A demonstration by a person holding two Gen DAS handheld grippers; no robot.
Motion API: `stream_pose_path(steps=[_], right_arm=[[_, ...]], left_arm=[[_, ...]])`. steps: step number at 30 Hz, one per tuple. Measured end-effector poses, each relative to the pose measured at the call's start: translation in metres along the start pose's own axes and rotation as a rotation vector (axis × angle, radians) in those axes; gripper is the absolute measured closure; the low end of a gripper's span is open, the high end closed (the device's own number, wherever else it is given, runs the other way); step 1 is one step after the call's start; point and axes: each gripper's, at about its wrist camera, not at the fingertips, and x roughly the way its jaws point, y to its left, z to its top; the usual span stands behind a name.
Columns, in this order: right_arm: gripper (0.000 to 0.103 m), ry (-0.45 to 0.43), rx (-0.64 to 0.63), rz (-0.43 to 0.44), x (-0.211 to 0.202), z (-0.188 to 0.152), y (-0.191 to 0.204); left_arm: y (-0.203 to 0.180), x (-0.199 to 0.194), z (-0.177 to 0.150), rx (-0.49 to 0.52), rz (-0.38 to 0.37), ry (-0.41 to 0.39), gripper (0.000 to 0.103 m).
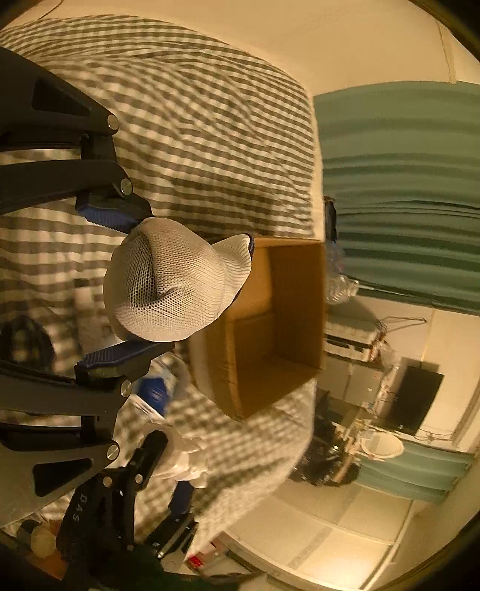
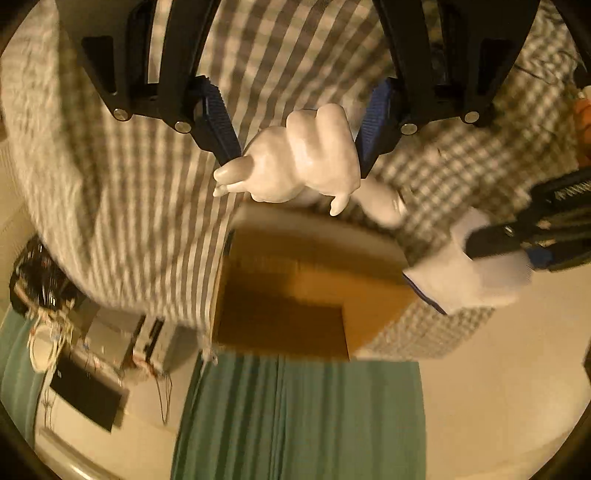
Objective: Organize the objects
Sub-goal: 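Carry sock and figurine into the box and open both grippers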
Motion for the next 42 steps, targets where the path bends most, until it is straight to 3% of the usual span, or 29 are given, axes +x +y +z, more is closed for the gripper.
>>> stream_pose_path(steps=[5,10,17,22,26,30,32,35,36,41,42], right_arm=[[0.041,-0.099,-0.038,-0.012,-0.023,0.057,-0.002],[0.041,-0.139,-0.042,-0.014,-0.011,0.104,-0.011],[0.041,-0.113,-0.043,-0.015,0.053,0.150,-0.028],[0.041,-0.068,-0.053,-0.011,0.111,0.160,-0.041],[0.041,-0.019,-0.093,-0.010,0.149,0.155,-0.042],[0.038,0.004,-0.095,0.010,0.157,0.149,-0.045],[0.025,-0.010,-0.076,0.026,0.150,0.145,-0.047],[0.018,-0.092,-0.012,0.054,0.122,0.137,-0.055],[0.017,-0.103,0.004,0.059,0.114,0.134,-0.057],[0.016,-0.125,0.037,0.027,0.063,0.113,-0.063],[0.016,-0.129,0.033,0.016,0.051,0.110,-0.062]], left_arm=[[-0.004,-0.008,0.043,0.032,0.007,-0.054,0.049],[-0.010,0.008,0.083,0.083,0.040,-0.072,0.049],[-0.005,0.066,0.116,0.104,0.044,-0.043,0.049],[-0.005,0.115,0.122,0.150,0.085,-0.030,0.049],[-0.002,0.146,0.117,0.149,0.044,0.006,0.049],[0.000,0.170,0.112,0.126,0.000,0.062,0.045],[-0.002,0.174,0.107,0.115,-0.011,0.095,0.043],[-0.005,0.164,0.098,0.100,-0.023,0.096,0.028],[-0.007,0.159,0.096,0.097,-0.021,0.092,0.022],[-0.012,0.113,0.091,0.081,-0.002,0.060,0.018],[-0.013,0.103,0.091,0.076,0.005,0.051,0.011]])
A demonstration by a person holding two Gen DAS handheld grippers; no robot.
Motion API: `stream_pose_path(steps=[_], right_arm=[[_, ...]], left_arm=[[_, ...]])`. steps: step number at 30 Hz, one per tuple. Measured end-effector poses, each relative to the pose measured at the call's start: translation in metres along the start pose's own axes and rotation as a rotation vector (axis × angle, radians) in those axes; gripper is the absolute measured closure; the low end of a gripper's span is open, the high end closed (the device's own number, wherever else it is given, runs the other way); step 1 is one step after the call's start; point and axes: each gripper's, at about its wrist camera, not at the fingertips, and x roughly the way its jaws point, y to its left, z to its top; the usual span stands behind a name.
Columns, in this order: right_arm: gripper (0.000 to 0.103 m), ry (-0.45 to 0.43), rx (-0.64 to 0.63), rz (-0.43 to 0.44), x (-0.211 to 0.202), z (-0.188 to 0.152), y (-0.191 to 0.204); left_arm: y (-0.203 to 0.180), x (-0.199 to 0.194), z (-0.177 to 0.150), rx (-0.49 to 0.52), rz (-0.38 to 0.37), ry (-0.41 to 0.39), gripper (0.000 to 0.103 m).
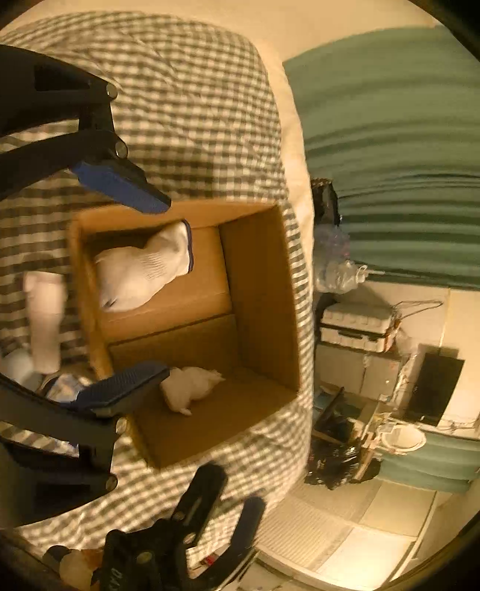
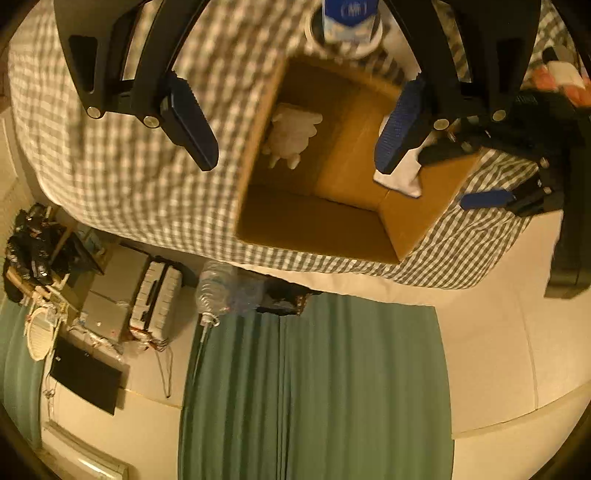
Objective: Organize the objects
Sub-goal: 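Carry sock and figurine into the box and open both grippers, then grasp the dark smoky visor with the left gripper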
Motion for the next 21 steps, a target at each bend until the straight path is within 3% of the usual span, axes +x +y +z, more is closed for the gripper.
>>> stream_pose_path(steps=[1,7,13,17,21], right_arm=[[0.016,-0.004,-0.003,-0.007,-0.008,0.000,0.000],[0.013,-0.055,-0.050,-0.046,-0.086,-0.009,0.014],[0.012,-0.056,-0.164,-0.059,-0.136,-0.031,0.038],[0.012,-0.052,-0.195,-0.061,-0.156,-0.053,0.049],[0.012,-0.036,-0.167,-0.038,-0.158,-0.076,0.049]], left_arm=[[-0.001,-0.014,-0.001,-0.007,0.012,-0.014,0.005],[-0.010,-0.081,-0.006,-0.026,0.052,-0.083,0.004],[-0.020,-0.134,-0.035,-0.005,0.160,-0.116,0.001],[-0.024,-0.149,-0.064,-0.012,0.199,-0.114,0.001],[-0.030,-0.146,-0.097,-0.034,0.175,-0.091,0.001]])
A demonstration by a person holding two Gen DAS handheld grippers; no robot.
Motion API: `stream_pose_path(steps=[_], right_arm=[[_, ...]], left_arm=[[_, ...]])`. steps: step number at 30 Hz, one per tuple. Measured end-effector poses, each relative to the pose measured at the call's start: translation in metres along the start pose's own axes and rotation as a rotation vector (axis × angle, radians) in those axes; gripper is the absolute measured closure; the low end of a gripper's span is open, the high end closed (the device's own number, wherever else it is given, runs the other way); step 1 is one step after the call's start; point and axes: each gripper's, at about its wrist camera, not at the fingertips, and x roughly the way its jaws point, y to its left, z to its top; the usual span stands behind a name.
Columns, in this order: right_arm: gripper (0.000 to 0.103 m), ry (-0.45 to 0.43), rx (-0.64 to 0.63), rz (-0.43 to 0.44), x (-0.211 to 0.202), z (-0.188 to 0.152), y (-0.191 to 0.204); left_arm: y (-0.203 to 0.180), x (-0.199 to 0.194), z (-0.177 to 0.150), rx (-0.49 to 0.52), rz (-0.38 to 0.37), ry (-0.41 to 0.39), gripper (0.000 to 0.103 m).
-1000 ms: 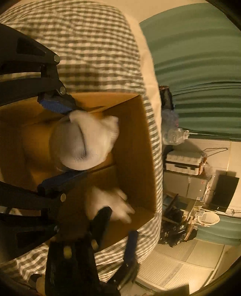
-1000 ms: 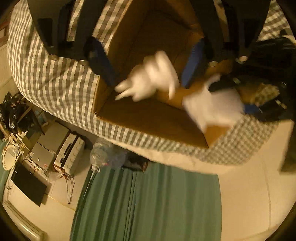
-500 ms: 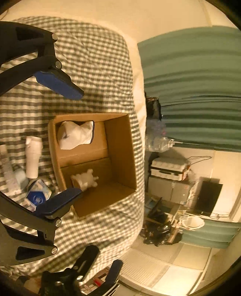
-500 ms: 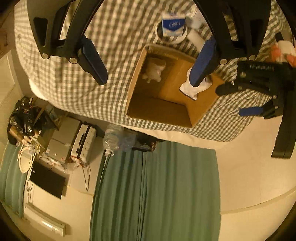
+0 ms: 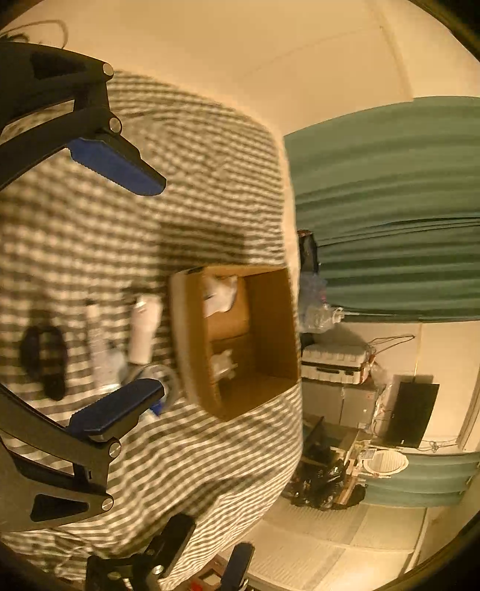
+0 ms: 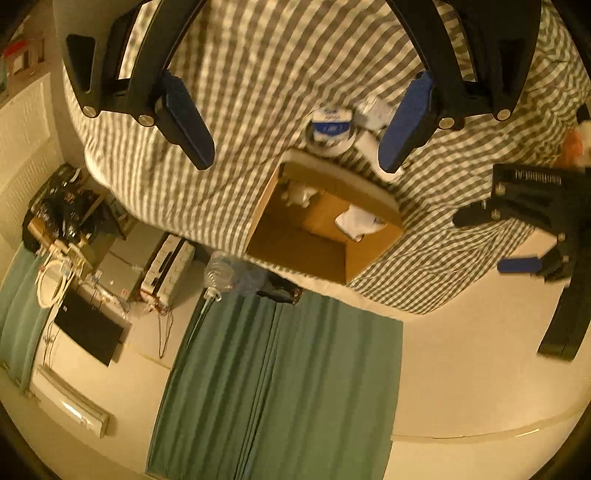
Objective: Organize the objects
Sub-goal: 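Grasp the dark smoky visor with the left gripper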
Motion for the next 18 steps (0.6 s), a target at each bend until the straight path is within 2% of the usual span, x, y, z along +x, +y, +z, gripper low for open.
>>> stream_pose_path(steps=[5,10,13,18], right_arm=[[0.012,0.069,-0.013,0.022,0.017,-0.035,0.015],[0.012,0.113,0.017,0.043,0.036,-0.058,0.016],[0.012,0.137,0.035,0.067,0.047,-0.066,0.010],[0.012,0.162,0.060,0.053,0.062,-0.075,0.002]], left_arm=[[-0.020,0.016,-0.044,0.057,-0.019,0.047,0.001],[-0.031,0.023,-0.080,0.042,-0.078,0.086,0.001],[-0.037,0.027,-0.090,0.051,-0.113,0.110,0.001],[-0.045,0.039,-0.098,0.046,-0.162,0.161,0.001]])
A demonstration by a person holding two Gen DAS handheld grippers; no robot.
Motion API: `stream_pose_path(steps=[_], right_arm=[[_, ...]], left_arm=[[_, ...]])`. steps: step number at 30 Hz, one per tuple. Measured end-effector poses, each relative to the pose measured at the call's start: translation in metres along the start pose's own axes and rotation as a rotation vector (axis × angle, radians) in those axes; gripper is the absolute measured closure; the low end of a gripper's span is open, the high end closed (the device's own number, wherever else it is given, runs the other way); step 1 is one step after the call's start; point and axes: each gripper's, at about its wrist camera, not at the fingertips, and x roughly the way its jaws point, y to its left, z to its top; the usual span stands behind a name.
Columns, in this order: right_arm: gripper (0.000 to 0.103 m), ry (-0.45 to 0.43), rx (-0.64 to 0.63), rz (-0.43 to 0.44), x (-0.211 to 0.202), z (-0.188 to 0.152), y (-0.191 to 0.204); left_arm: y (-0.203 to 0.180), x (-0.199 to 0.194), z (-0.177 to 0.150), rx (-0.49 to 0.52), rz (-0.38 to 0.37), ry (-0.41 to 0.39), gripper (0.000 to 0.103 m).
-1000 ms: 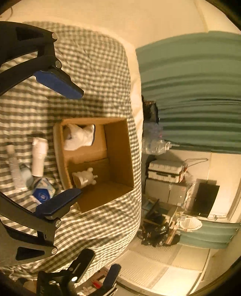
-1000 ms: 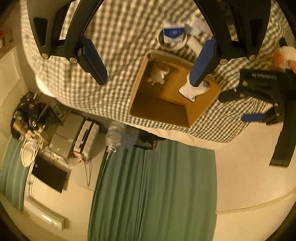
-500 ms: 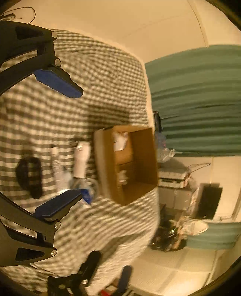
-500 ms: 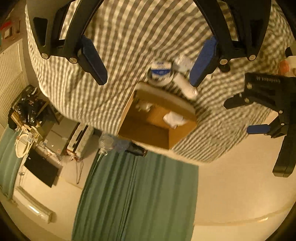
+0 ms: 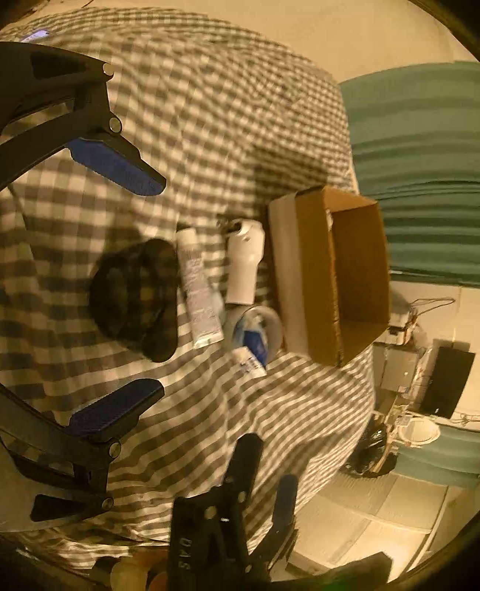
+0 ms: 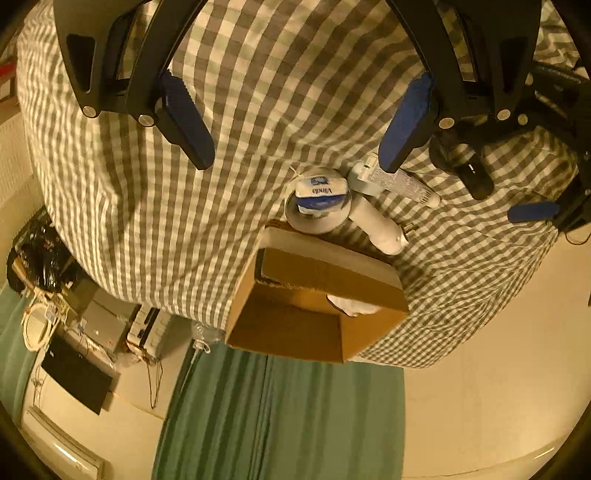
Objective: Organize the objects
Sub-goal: 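Grasp the dark smoky visor with the left gripper, then grasp the Vinda tissue pack with the right gripper while the left carries the visor into the box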
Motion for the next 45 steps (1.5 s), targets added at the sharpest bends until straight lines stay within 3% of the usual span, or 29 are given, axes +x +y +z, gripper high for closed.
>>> stream_pose_path(steps=[6,9,11,12,13,17,23,30,34,38,45], right_arm=[[0.012,0.019,0.034,0.008,0.015,-0.003,-0.007],[0.012,0.022,0.047,0.018,0.021,-0.002,-0.009],[0.012,0.029,0.049,0.014,0.027,0.000,-0.008],[0.012,0.031,0.051,0.010,0.029,0.001,-0.007],[0.012,0.034,0.057,0.005,0.032,0.002,-0.007],[0.012,0.041,0.048,-0.029,0.039,0.010,0.001],[0.012,0.036,0.049,-0.012,0.044,0.013,0.003],[0.012,0.039,0.070,0.013,0.056,0.022,-0.006],[0.012,0.083,0.086,0.000,0.074,0.030,-0.013],[0.012,0.123,0.095,0.046,0.098,0.039,-0.015],[0.016,0.243,0.047,0.098,0.135,0.034,0.002]], left_arm=[[-0.001,0.030,-0.003,0.013,0.060,0.074,0.001],[0.003,0.044,-0.004,-0.017,0.051,0.110,0.001],[0.003,0.046,-0.003,-0.013,0.042,0.106,0.007],[0.002,0.047,-0.002,-0.011,0.010,0.105,0.020],[0.002,0.047,0.000,-0.012,-0.010,0.110,0.026],[0.009,0.041,0.003,-0.036,-0.020,0.092,0.026],[0.027,0.020,0.024,-0.067,-0.009,0.028,0.026],[0.051,0.009,0.064,-0.072,0.074,-0.055,0.026],[0.055,0.016,0.085,-0.063,0.086,-0.081,0.026],[0.056,0.034,0.099,-0.045,0.100,-0.084,0.026],[0.062,0.072,0.088,-0.021,0.102,-0.029,0.026]])
